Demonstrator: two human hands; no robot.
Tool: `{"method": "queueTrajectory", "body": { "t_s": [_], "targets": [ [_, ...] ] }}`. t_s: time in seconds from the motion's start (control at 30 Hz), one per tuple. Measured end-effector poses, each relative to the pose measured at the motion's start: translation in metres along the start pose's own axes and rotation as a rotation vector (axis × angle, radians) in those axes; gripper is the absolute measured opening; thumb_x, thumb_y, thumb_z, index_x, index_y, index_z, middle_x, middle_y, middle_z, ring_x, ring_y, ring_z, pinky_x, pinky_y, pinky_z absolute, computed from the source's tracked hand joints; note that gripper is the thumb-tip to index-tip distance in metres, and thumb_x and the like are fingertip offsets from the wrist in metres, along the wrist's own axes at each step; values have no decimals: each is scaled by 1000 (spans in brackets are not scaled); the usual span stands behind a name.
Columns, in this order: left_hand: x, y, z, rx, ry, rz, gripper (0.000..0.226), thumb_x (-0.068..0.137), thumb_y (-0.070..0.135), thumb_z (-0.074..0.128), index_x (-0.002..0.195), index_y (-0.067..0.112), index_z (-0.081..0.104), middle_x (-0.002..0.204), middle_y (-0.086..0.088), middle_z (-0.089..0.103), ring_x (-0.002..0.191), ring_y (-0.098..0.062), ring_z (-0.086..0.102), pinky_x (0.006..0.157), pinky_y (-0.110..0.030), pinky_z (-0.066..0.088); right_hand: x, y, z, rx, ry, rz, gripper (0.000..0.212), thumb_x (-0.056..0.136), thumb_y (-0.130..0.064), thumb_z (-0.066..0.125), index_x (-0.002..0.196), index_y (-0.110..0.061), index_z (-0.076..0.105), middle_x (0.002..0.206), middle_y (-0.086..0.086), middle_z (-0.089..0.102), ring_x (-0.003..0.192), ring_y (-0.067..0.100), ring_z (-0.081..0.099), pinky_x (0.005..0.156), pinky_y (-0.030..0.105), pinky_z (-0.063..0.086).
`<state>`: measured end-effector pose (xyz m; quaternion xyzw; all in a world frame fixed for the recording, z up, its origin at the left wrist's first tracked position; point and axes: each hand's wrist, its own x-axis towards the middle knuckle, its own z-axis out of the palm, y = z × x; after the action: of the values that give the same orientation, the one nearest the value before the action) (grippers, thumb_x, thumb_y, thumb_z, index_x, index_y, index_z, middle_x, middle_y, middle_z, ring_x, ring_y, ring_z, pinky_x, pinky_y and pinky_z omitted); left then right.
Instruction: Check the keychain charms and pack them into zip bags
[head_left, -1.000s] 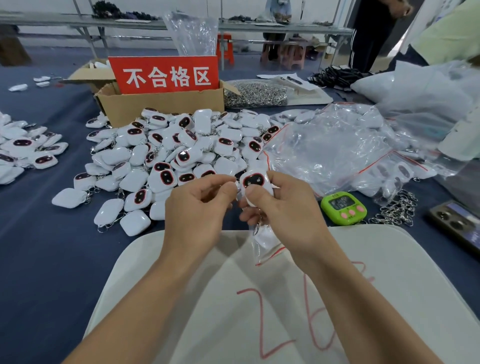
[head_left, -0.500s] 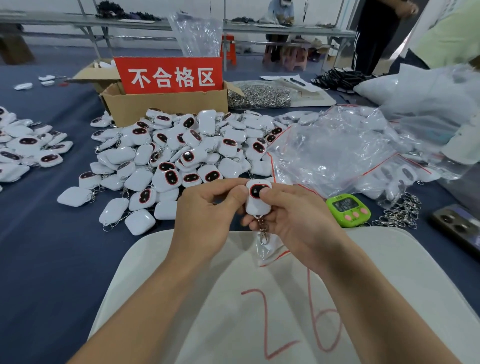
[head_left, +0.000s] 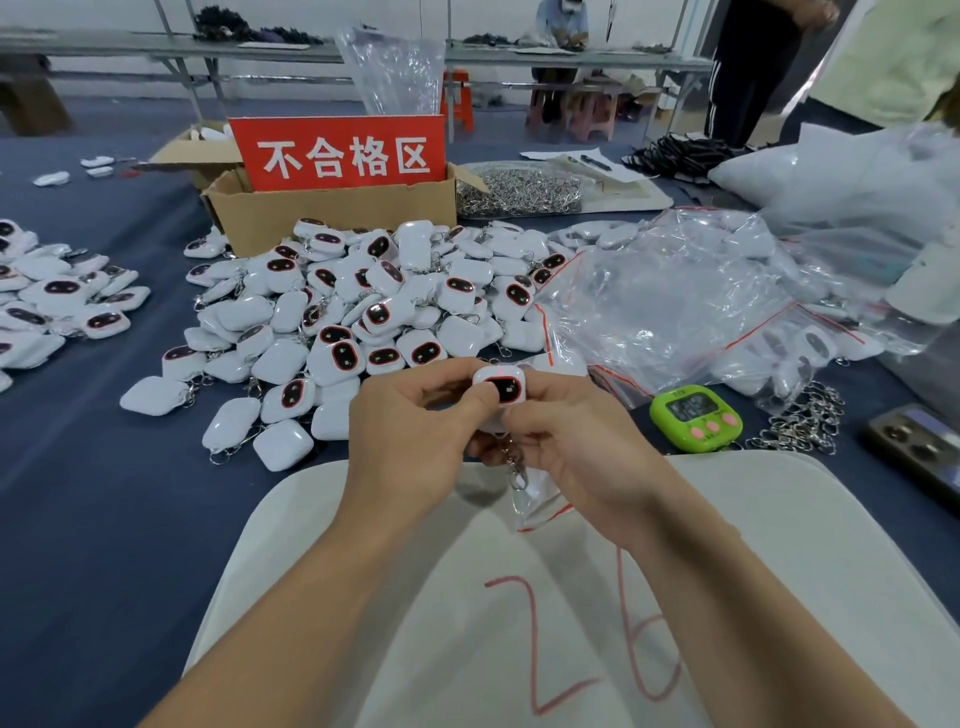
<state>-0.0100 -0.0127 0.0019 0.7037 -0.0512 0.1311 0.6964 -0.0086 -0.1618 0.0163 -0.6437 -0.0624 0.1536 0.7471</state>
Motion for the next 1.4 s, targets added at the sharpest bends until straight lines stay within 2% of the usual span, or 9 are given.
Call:
{"method": "queueTrajectory", "body": {
  "t_s": [0.1, 0.3, 0.47, 0.63, 0.73, 0.83, 1.17, 1.3, 1.4],
  "targets": [
    [-1, 2, 2, 8, 5, 16, 34, 87, 7, 77, 81, 39, 83, 78, 4, 79, 67, -6, 73, 58, -14, 56, 0, -1, 0, 9, 0, 15, 31, 94, 8, 54, 121, 5, 68, 120, 36, 66, 101, 51, 65, 105, 56, 51],
    [0, 1, 1, -21, -2, -77, 26, 89, 4, 75, 86, 28, 84, 81, -5, 79, 63, -17, 73, 55, -34, 62, 3, 3, -1, -24, -5, -9, 25, 93, 9, 57, 115, 6, 69, 110, 39, 64, 89, 34, 62, 87, 47, 51],
    [-1, 1, 0, 15, -19, -50, 27, 88, 4, 75, 86, 30, 84, 78, -1, 79, 61, -14, 73, 54, -27, 60, 5, 6, -3, -59, 34, -20, 18, 93, 8, 58, 106, 5, 71, 90, 22, 68, 74, 26, 62, 66, 30, 51],
    [0, 0, -1, 57, -7, -15, 18, 84, 14, 77, 91, 30, 83, 80, 2, 79, 69, -15, 76, 60, -25, 60, 4, 6, -1, -85, 50, -46, 21, 94, 4, 60, 110, 3, 72, 108, 36, 68, 84, 40, 66, 82, 49, 52],
    [2, 1, -3, 116, 65, 42, 18, 77, 28, 78, 87, 43, 81, 82, 11, 79, 80, -11, 77, 75, -25, 61, 4, 5, 0, -107, 178, -118, 19, 91, 0, 67, 100, -12, 77, 82, 18, 73, 68, 24, 65, 68, 34, 53],
    [3, -1, -5, 188, 89, 64, 21, 74, 32, 79, 83, 51, 78, 79, 18, 77, 77, -5, 75, 75, -18, 58, 4, 2, -3, -160, 321, -260, 29, 85, 6, 68, 83, -20, 80, 73, 2, 76, 61, 10, 64, 60, 19, 51],
    [-2, -3, -4, 259, 38, 69, 45, 80, 15, 84, 95, 56, 76, 86, 26, 76, 80, 0, 74, 73, -15, 57, 0, 2, 1, -400, 474, -388, 28, 85, 3, 69, 87, -22, 82, 78, -8, 78, 76, 12, 75, 71, 21, 59],
    [0, -3, -3, 252, 15, 88, 36, 81, 26, 79, 93, 59, 75, 87, 24, 77, 83, -2, 74, 78, -18, 57, -2, -1, 2, -427, 444, -391, 34, 85, 4, 66, 87, -27, 81, 79, -8, 78, 76, 15, 75, 70, 28, 61],
    [1, -2, -1, 182, -17, 2, 20, 84, 32, 77, 87, 52, 79, 83, 12, 79, 79, -10, 74, 79, -29, 61, -3, -1, 4, -469, 457, -434, 45, 84, 6, 65, 97, -36, 77, 84, -22, 76, 80, 3, 72, 72, 13, 55]
  ]
}}
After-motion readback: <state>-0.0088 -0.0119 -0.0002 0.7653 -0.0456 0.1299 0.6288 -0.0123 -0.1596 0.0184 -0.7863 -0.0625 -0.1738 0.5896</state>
